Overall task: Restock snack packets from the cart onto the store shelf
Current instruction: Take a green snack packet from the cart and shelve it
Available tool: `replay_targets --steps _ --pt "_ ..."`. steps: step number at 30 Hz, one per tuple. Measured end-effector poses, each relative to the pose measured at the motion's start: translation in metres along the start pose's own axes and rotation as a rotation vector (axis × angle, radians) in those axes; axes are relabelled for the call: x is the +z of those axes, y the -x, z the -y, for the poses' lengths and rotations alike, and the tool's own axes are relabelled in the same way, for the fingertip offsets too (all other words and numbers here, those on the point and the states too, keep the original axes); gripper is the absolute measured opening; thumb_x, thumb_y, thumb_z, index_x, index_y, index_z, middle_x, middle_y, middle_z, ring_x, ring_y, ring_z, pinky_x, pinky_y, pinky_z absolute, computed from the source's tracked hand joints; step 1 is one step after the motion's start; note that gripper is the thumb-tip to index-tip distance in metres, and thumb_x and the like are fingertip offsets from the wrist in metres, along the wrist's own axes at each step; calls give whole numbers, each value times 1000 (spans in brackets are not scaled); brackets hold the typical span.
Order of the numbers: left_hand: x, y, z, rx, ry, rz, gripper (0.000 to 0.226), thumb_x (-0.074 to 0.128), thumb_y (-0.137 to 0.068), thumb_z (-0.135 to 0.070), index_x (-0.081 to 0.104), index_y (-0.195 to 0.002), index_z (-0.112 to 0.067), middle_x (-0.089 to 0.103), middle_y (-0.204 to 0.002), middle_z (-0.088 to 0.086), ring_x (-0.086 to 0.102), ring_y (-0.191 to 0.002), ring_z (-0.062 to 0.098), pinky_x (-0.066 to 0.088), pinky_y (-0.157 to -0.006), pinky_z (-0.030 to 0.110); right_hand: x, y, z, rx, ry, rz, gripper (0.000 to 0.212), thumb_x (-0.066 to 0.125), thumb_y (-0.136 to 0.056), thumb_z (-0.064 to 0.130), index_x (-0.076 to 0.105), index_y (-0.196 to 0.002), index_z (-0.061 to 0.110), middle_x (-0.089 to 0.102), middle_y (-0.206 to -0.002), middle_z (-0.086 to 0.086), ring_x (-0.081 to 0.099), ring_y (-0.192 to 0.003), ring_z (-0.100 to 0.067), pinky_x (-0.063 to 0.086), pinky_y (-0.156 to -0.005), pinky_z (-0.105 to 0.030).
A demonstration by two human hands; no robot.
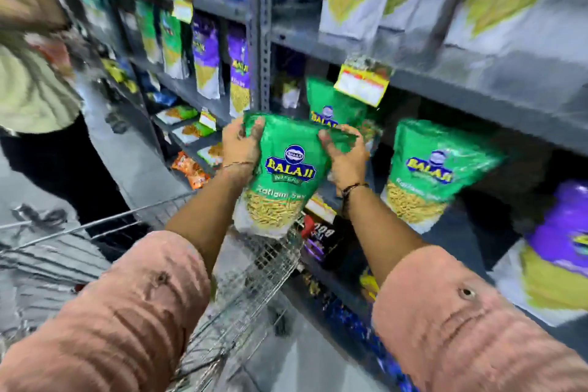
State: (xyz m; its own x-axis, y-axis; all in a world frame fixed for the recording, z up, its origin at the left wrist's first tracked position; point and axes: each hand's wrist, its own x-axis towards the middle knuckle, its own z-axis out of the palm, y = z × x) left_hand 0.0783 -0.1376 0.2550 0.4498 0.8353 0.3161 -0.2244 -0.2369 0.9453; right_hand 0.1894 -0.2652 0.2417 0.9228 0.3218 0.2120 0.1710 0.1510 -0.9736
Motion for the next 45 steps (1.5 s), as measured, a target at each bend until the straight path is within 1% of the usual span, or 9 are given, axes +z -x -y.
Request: replay_targets --steps 3,11,15,21,25,27,32,37,45 --pt "29 8 -42 34 142 47 22 62 -80 -34 59 -88 -14 61 -89 14 54 -87 21 49 -87 46 -31 15 20 182 -45 106 99 81 -68 38 22 -146 16 42 -146 -6 41 -132 -17 32 -115 -35" --pt "108 17 -152 198 362 145 13 58 -88 -12 62 -78 -18 72 -65 -12 61 -69 9 54 -74 33 -106 30 89 -31 -103 201 36 84 -63 2 67 -93 12 74 -77 10 69 -68 -3 54 -65 -18" --pt "147 6 -211 308 301 283 32 60 -79 -50 67 -87 -20 69 -94 8 60 -86 19 53 -85 49 -140 8 153 -166 -43 96 47 88 -55 18 70 -98 12 76 -85 4 71 -80 -14 59 -78 -30" --pt "218 17 -253 265 335 760 72 57 -67 -72 59 -114 -18 69 -115 3 64 -107 17 52 -97 40 -206 -17 246 -359 -33 -106 28 87 -57 19 73 -82 22 77 -85 1 72 -88 -25 58 -85 -42" --pt "271 53 -242 251 350 1101 55 79 -67 -31 53 -113 -14 75 -89 -10 69 -79 3 57 -69 18 -261 -24 288 -421 -12 -268 34 84 -62 10 70 -93 11 76 -77 4 71 -77 -17 60 -75 -32" --pt "302 76 -236 264 295 1236 57 78 -67 -5 50 -116 -10 75 -97 -7 69 -82 3 58 -76 20 -292 -23 300 -424 41 -344 34 83 -65 8 69 -96 8 75 -69 10 70 -68 -9 57 -64 -23" --pt "385 120 -224 210 321 1241 87 88 -49 -20 44 -124 -13 63 -125 9 63 -109 18 51 -100 43 -368 -18 303 -357 176 -510 46 86 -64 19 64 -104 14 73 -87 5 70 -74 -6 58 -70 -22" --pt "438 157 -195 137 366 1252 85 87 -53 -23 44 -125 -15 61 -127 9 59 -115 22 44 -106 50 -419 -6 269 -174 449 -637 90 77 -73 38 28 -143 10 50 -137 -6 49 -122 -18 37 -97 -27" --pt "457 163 -187 172 304 1237 95 84 -51 -48 37 -129 -23 58 -131 4 55 -120 21 40 -109 47 -449 -10 228 -119 504 -529 89 83 -65 41 36 -137 17 56 -130 2 54 -117 -15 43 -103 -33"
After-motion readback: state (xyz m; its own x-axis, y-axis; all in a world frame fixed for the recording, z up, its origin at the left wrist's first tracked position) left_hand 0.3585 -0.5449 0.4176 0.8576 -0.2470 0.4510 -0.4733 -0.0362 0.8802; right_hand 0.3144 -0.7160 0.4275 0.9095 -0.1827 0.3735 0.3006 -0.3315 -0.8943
